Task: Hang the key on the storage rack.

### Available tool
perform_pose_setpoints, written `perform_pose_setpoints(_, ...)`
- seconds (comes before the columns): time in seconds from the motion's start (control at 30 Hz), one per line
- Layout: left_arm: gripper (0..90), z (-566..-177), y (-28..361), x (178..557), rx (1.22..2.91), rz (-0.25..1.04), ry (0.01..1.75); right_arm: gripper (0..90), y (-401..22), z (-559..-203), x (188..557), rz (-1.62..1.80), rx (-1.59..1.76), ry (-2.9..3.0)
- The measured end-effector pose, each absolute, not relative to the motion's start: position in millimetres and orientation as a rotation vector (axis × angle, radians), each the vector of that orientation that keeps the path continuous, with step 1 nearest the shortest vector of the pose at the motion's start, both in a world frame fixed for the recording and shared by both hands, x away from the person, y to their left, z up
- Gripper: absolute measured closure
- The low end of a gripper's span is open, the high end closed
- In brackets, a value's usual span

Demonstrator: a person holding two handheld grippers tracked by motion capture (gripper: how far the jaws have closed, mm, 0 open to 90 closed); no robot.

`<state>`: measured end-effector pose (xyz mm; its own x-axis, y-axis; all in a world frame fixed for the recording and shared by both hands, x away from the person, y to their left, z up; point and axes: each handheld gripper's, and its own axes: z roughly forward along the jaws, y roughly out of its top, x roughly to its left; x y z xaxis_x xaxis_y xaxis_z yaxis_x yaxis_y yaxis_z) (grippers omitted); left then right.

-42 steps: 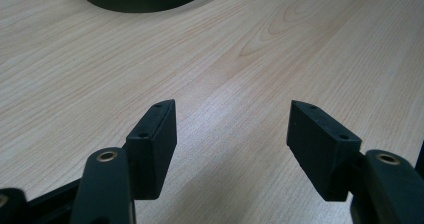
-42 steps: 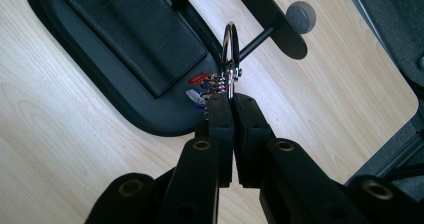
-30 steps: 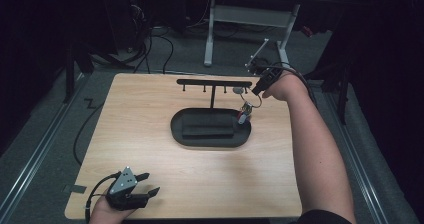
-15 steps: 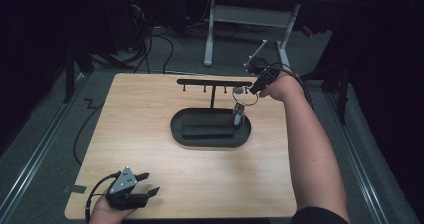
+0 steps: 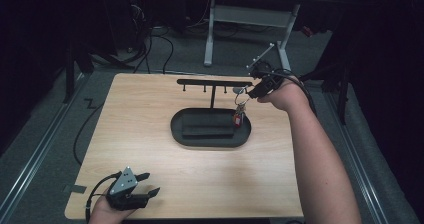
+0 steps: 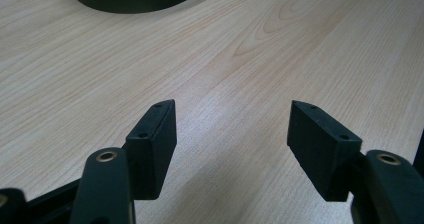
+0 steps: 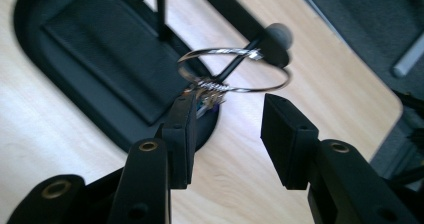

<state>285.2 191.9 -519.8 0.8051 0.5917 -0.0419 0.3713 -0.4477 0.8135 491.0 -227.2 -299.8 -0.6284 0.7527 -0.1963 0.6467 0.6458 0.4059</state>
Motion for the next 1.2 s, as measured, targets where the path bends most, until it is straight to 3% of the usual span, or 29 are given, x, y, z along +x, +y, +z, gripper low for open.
perform_pose_setpoints(0.23,36.9,-519.5,191.8,285.1,2.088,0.316,0.715,53.8,-229.8,-304.5,474.2,0.496,1.145,2.466)
perform_pose_setpoints(0.5,36.8,-520.9,190.9,285.7,2.099,0.315,0.714,54.5,-230.4,-318.1,456.2,0.518,1.162,2.392)
perform_pose_setpoints(1.2,36.6,-523.1,185.9,285.5,2.126,0.306,0.706,31.7,-249.1,-373.2,406.1,0.777,1.176,2.281)
